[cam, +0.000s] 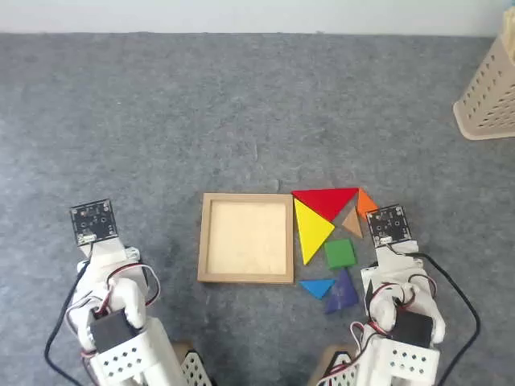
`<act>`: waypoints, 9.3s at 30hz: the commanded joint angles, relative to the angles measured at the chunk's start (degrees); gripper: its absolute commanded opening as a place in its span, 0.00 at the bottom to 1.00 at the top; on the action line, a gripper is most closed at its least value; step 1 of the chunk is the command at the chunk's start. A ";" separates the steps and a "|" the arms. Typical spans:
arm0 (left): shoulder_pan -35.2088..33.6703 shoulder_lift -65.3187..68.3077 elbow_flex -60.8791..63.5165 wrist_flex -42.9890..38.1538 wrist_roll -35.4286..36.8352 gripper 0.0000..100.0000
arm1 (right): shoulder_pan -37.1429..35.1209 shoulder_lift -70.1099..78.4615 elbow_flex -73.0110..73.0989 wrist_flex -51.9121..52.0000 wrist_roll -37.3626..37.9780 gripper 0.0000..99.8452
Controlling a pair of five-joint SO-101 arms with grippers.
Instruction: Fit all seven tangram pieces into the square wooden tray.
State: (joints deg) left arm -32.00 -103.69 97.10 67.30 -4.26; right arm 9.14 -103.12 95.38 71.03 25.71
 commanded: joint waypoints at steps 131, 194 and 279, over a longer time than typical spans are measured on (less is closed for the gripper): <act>0.18 -0.44 -0.48 0.35 0.79 0.01 | -32.75 83.12 -61.98 -1.36 -11.60 0.16; 0.18 -0.44 -0.48 0.35 0.79 0.01 | -27.12 97.71 -63.03 -10.42 -20.48 0.19; 0.18 -0.44 -0.48 0.35 0.88 0.01 | -47.25 94.73 -63.30 -17.63 -20.84 0.18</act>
State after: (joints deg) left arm -32.00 -103.69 97.10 67.30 -4.26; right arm -33.67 -4.84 35.52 55.47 5.93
